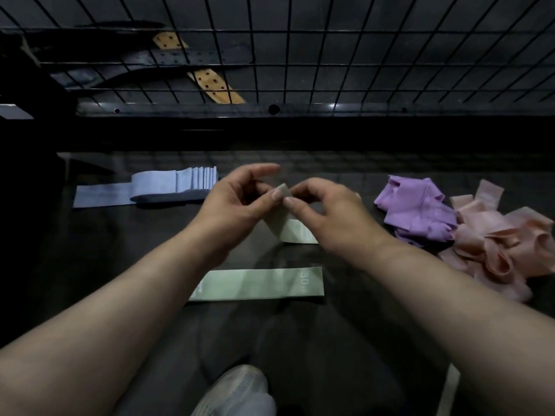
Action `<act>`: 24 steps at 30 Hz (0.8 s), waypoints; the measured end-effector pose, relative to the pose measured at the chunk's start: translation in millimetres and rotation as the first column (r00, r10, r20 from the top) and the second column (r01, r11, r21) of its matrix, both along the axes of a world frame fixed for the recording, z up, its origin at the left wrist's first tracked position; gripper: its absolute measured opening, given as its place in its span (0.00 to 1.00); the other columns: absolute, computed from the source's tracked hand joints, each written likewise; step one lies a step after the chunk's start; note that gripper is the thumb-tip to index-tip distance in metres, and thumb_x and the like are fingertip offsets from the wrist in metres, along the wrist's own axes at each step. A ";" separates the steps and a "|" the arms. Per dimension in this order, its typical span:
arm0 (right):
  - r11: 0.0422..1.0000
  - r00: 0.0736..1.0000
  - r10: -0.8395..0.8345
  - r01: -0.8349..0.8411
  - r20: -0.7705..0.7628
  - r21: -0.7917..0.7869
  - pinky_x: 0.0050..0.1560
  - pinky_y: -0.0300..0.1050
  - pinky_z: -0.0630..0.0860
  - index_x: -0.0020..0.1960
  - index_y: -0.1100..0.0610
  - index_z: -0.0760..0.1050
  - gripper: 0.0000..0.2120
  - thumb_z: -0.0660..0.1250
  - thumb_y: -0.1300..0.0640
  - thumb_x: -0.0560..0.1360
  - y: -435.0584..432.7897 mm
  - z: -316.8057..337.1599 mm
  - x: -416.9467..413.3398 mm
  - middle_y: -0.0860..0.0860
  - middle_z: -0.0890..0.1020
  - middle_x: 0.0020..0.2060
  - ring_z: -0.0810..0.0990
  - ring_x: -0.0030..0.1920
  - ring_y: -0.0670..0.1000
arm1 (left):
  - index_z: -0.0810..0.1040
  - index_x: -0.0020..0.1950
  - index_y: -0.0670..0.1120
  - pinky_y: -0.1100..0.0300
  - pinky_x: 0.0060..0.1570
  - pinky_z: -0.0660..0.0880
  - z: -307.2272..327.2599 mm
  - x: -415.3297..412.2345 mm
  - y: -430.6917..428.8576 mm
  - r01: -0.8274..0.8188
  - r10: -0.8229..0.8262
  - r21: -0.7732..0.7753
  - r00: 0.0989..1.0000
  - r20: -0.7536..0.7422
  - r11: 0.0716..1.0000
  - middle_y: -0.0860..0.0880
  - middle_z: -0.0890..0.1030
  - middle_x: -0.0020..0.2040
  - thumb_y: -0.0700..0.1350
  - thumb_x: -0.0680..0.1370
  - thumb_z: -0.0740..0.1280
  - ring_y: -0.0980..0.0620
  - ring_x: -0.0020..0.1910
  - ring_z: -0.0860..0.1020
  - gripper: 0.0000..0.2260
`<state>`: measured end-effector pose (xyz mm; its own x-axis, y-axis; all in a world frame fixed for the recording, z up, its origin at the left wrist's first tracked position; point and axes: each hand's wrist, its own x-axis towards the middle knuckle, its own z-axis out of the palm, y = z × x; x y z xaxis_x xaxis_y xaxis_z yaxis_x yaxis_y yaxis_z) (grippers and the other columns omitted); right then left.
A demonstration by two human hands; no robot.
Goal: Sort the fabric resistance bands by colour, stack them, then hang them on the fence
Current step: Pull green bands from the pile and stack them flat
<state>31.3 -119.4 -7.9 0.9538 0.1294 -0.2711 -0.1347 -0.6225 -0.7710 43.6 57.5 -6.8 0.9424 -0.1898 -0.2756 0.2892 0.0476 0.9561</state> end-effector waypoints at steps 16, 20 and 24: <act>0.720 0.889 -0.454 0.327 0.059 0.612 0.48 0.48 0.82 0.50 0.55 0.74 0.04 0.66 0.62 0.79 17.0 78.4 40.1 0.50 0.82 0.42 0.82 0.42 0.47 | 0.80 0.55 0.36 0.60 0.53 0.79 -3.6 0.8 5.4 0.210 -0.208 0.005 0.973 -0.099 0.978 0.44 0.85 0.48 0.35 0.70 0.73 0.51 0.48 0.82 0.14; 0.519 0.785 -0.612 0.494 -0.101 0.697 0.47 0.52 0.83 0.55 0.59 0.74 0.07 0.66 0.65 0.78 -6.3 85.5 46.7 0.58 0.83 0.51 0.84 0.48 0.56 | 0.82 0.47 0.40 0.64 0.43 0.79 8.3 0.8 41.0 0.296 -0.276 0.135 0.949 -0.153 0.945 0.47 0.84 0.41 0.42 0.67 0.74 0.54 0.40 0.81 0.11; 0.627 0.755 -0.624 0.638 -0.202 0.448 0.34 0.40 0.80 0.51 0.57 0.76 0.06 0.65 0.65 0.77 -11.7 50.4 20.6 0.54 0.82 0.41 0.81 0.34 0.47 | 0.83 0.47 0.45 0.63 0.41 0.79 8.8 -10.9 90.3 0.291 -0.227 0.237 0.938 -0.263 0.927 0.45 0.85 0.43 0.43 0.69 0.74 0.51 0.41 0.82 0.08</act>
